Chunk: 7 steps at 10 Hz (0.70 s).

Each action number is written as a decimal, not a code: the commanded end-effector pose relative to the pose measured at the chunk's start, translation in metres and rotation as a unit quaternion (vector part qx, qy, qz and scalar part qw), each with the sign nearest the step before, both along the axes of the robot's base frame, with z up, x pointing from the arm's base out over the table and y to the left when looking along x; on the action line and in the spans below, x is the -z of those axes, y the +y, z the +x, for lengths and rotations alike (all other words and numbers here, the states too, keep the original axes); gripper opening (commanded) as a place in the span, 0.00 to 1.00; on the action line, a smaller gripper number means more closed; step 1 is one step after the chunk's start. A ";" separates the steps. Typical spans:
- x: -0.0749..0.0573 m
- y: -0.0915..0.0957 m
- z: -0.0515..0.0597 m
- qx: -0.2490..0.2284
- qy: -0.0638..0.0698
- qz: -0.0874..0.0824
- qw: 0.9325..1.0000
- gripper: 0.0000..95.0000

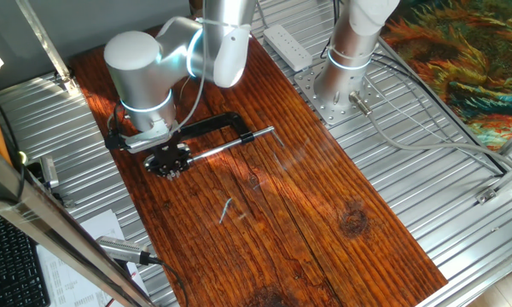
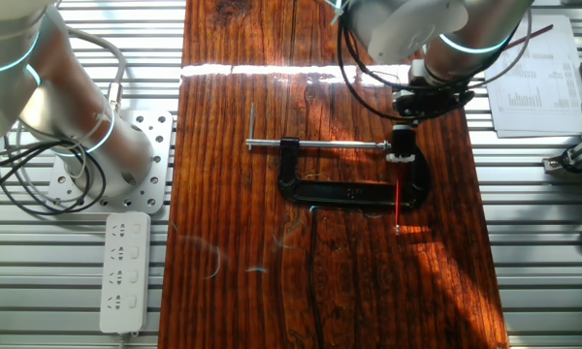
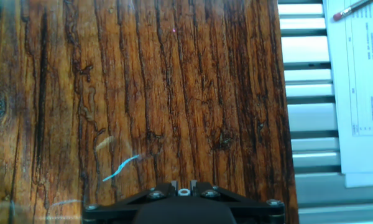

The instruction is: Sharpen the pencil with a pencil sharpener

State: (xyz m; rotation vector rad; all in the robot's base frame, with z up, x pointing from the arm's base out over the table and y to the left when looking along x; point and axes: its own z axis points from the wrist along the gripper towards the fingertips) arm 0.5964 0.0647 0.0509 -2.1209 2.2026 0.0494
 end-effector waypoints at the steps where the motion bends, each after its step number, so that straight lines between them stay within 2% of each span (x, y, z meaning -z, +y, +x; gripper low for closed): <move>1: -0.005 0.000 -0.002 -0.007 0.002 -0.005 1.000 0.00; 4: -0.010 0.001 -0.003 -0.010 0.001 -0.016 1.000 0.00; 7: -0.012 0.000 -0.003 -0.004 0.001 -0.015 1.000 0.00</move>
